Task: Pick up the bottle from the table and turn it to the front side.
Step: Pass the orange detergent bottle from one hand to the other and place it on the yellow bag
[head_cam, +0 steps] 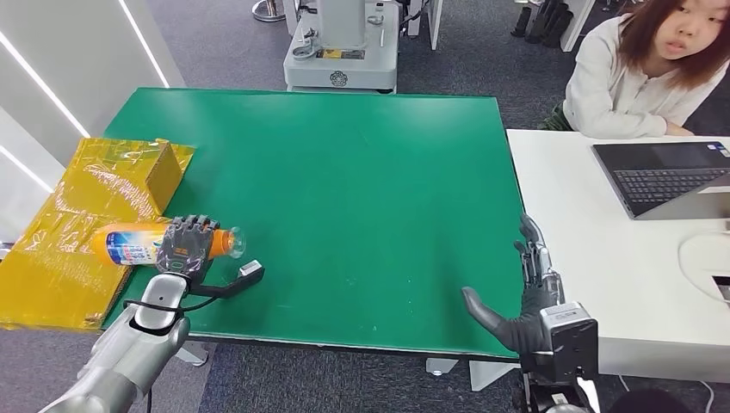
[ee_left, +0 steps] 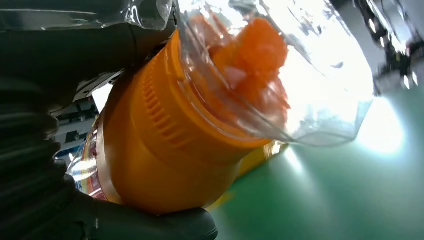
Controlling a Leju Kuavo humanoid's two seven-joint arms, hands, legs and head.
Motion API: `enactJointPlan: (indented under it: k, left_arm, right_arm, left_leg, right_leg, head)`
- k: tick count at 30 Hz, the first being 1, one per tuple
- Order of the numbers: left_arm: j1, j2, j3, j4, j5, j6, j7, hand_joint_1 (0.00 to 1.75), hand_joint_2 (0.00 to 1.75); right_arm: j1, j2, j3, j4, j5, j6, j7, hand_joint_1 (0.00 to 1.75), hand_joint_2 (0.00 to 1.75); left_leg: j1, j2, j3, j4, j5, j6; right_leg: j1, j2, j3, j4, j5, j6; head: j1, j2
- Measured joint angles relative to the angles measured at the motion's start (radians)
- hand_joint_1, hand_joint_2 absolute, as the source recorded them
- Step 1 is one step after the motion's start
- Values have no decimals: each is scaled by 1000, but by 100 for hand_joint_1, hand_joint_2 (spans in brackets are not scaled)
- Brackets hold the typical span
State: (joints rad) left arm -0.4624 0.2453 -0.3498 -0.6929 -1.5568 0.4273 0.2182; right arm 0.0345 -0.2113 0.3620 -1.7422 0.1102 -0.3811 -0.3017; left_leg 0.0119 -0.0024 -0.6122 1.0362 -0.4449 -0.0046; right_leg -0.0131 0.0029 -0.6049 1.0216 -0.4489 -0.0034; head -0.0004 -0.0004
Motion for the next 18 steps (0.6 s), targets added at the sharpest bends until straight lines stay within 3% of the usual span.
enactJointPlan:
  k: [2,3,6,7,13,18]
  left_arm:
    - [-1,0,0,4,0,-1,0,175,175]
    - [-14,2,-11,30,0,-11,-1,141,175]
    - [-83,9,-82,144,-1,-41,-13,10,175]
    - [-97,10,-102,164,0,-38,-18,0,175]
    - [-120,15,-145,209,10,29,-51,0,175]
    - [-101,5,-124,212,137,123,-147,0,175]
  right_arm:
    - [-1,0,0,0,1,1,-1,0,175]
    - [-7,1,5,4,7,3,-4,0,175]
    - [-34,3,30,18,43,10,-15,0,175]
    - [-39,3,36,20,52,9,-16,0,175]
    - [-49,4,51,28,77,12,-15,0,175]
    - [-48,7,55,32,86,17,-10,0,175]
  left_leg:
    - [0,0,0,0,0,0]
    - [0,-1,0,0,0,0]
    - [0,-3,2,0,0,0]
    - [0,-3,2,0,0,0]
    - [0,-2,4,-1,2,-3]
    - [0,-3,4,-1,2,-3]
  right_leg:
    - [0,0,0,0,0,0]
    - [0,-1,1,0,0,0]
    - [0,-4,3,0,0,0]
    - [0,-4,3,1,0,0]
    - [0,-2,3,2,1,-2]
    - [0,-3,3,2,1,-2]
  head:
    - [0,0]
    - [0,0]
    - [0,0]
    - [0,0]
    - [0,0]
    - [0,0]
